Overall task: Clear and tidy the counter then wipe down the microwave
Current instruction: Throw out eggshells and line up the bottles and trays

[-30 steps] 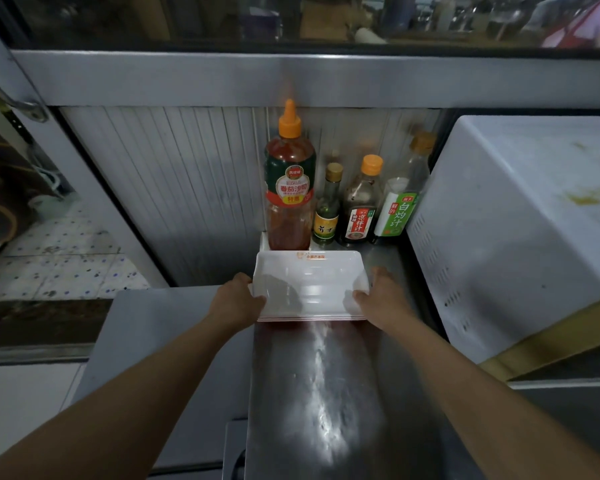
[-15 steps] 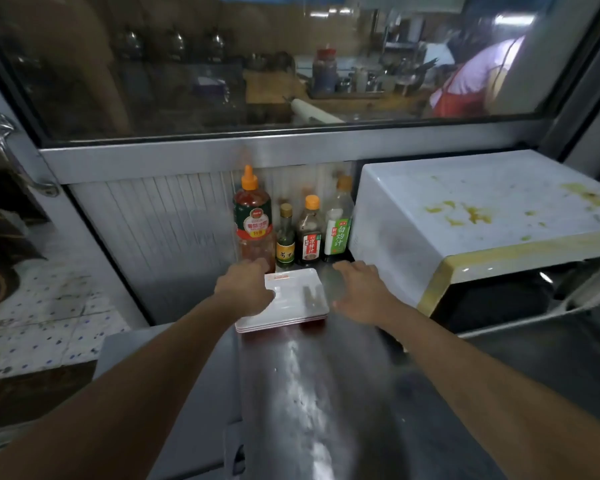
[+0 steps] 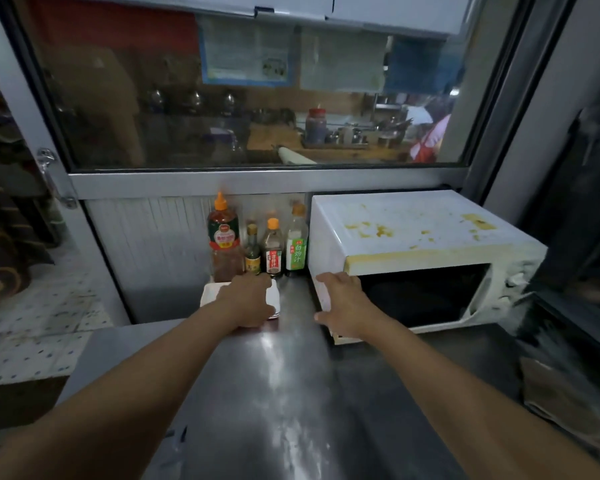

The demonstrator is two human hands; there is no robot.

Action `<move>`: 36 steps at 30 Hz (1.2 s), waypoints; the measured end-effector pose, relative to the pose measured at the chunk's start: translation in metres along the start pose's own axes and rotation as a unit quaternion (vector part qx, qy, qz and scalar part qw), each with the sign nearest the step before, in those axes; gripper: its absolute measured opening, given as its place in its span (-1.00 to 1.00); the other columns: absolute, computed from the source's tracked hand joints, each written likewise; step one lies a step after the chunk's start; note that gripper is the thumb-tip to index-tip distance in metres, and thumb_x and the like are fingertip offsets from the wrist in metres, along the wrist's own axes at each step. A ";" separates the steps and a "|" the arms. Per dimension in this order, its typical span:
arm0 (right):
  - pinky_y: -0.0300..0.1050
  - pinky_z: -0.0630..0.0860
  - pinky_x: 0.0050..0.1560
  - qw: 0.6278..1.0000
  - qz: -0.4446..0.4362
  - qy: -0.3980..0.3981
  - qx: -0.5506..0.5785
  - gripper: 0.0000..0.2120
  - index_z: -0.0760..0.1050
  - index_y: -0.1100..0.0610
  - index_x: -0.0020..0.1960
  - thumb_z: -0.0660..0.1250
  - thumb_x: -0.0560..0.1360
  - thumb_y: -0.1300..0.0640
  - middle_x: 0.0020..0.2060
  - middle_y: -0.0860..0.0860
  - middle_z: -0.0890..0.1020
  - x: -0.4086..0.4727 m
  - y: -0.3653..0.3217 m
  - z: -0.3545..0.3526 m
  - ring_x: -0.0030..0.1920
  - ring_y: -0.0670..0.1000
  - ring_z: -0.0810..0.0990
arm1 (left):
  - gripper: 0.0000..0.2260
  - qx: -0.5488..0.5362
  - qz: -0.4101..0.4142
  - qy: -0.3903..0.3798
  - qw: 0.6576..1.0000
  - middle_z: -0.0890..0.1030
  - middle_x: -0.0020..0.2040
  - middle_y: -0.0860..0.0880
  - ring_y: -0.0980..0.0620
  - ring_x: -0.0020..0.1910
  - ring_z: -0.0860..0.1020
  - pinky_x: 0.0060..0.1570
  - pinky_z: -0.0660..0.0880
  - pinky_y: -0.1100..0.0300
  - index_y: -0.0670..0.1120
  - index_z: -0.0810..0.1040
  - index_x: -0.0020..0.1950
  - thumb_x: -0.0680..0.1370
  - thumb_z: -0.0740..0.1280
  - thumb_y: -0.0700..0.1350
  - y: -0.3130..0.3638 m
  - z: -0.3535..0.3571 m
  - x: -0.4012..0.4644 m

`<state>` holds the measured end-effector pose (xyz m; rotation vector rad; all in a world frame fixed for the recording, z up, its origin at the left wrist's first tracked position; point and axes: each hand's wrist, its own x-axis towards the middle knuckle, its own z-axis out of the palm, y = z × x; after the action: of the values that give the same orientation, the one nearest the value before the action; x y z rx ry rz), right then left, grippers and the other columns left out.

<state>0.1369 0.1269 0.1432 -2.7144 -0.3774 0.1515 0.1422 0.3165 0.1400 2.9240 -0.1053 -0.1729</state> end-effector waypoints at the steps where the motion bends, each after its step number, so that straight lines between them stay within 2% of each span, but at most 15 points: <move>1: 0.04 0.29 0.34 1.000 0.001 -0.001 -0.002 -0.37 0.15 0.07 0.47 0.33 0.47 0.12 0.35 0.13 0.28 -0.012 0.009 -0.005 0.37 0.17 0.19 | -0.49 -0.005 -0.001 0.000 1.000 0.41 0.37 -0.08 -0.10 0.31 0.39 0.27 0.39 0.00 -0.05 0.32 0.40 0.50 0.34 0.02 0.013 0.003 -0.008; 7: 0.04 0.29 0.35 0.999 0.033 0.001 -0.013 -0.32 0.12 0.08 0.48 0.36 0.47 0.06 0.37 0.11 0.26 -0.088 0.076 -0.028 0.38 0.18 0.17 | -0.49 -0.023 0.015 -0.022 0.999 0.41 0.35 -0.12 -0.14 0.30 0.40 0.25 0.40 -0.03 -0.07 0.32 0.40 0.50 0.35 0.01 0.101 0.030 -0.048; 16: -0.01 0.20 0.38 0.989 0.143 0.034 0.007 -0.33 0.13 0.09 0.48 0.35 0.48 0.00 0.40 0.13 0.23 -0.169 0.185 -0.062 0.43 0.20 0.14 | -0.48 -0.004 0.122 -0.066 0.990 0.42 0.34 -0.13 -0.14 0.28 0.43 0.24 0.42 -0.04 -0.08 0.32 0.39 0.47 0.36 0.00 0.227 0.066 -0.052; 19: 0.06 0.24 0.39 0.980 0.191 0.046 0.006 -0.33 0.15 0.05 0.46 0.36 0.45 -0.04 0.41 0.12 0.23 -0.186 0.220 -0.068 0.44 0.20 0.14 | -0.48 0.007 0.157 -0.083 0.984 0.39 0.34 -0.15 -0.16 0.29 0.41 0.25 0.40 -0.05 -0.09 0.30 0.40 0.49 0.35 -0.01 0.263 0.081 -0.039; 22: 0.15 0.27 0.37 0.969 0.242 0.045 -0.012 -0.34 0.22 0.00 0.39 0.35 0.37 -0.14 0.38 0.12 0.31 -0.194 0.259 -0.066 0.41 0.21 0.24 | -0.51 0.013 0.194 -0.092 0.977 0.40 0.33 -0.15 -0.16 0.30 0.41 0.25 0.40 -0.03 -0.09 0.33 0.38 0.48 0.34 -0.02 0.296 0.097 -0.024; 24: 0.11 0.30 0.32 0.960 0.278 0.035 -0.016 -0.39 0.28 -0.02 0.30 0.33 0.32 -0.18 0.30 0.11 0.39 -0.196 0.287 -0.064 0.35 0.20 0.32 | -0.52 0.009 0.212 -0.095 0.973 0.42 0.31 -0.15 -0.15 0.29 0.42 0.25 0.40 -0.02 -0.10 0.35 0.36 0.48 0.34 -0.03 0.316 0.106 -0.013; 27: -0.05 0.32 0.26 0.951 0.306 0.041 -0.005 -0.52 0.36 0.00 0.21 0.31 0.33 -0.12 0.21 0.09 0.45 -0.205 0.306 -0.069 0.31 0.15 0.36 | -0.54 -0.001 0.236 -0.107 0.966 0.44 0.31 -0.14 -0.14 0.29 0.42 0.24 0.40 -0.02 -0.10 0.37 0.32 0.46 0.35 -0.02 0.341 0.121 0.005; 30: -0.08 0.28 0.30 0.944 0.326 0.043 0.000 -0.50 0.34 0.00 0.34 0.23 0.44 -0.11 0.30 0.06 0.42 -0.207 0.329 -0.064 0.31 0.14 0.36 | -0.52 -0.002 0.256 -0.126 0.958 0.41 0.35 -0.14 -0.14 0.33 0.39 0.29 0.37 0.00 -0.11 0.35 0.36 0.48 0.36 -0.04 0.361 0.135 0.020; 32: -0.06 0.29 0.33 0.938 0.345 0.037 0.006 -0.46 0.31 -0.03 0.37 0.11 0.43 -0.17 0.30 0.10 0.43 -0.207 0.353 -0.054 0.29 0.15 0.38 | -0.52 -0.004 0.263 -0.130 0.956 0.41 0.36 -0.13 -0.12 0.35 0.39 0.31 0.35 0.06 -0.11 0.37 0.37 0.49 0.36 -0.05 0.372 0.146 0.029; 36: -0.06 0.31 0.31 0.926 0.376 0.031 0.025 -0.53 0.25 0.09 0.41 0.22 0.52 0.07 0.28 0.15 0.42 -0.206 0.384 -0.050 0.28 0.17 0.37 | -0.56 -0.002 0.270 -0.140 0.953 0.45 0.33 -0.11 -0.09 0.35 0.38 0.33 0.29 0.11 -0.10 0.38 0.33 0.49 0.35 -0.03 0.388 0.171 0.044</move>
<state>0.0393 -0.2901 0.0470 -2.6545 0.6958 0.2747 0.1422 -0.1006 0.0518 2.7197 -0.9274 -0.4893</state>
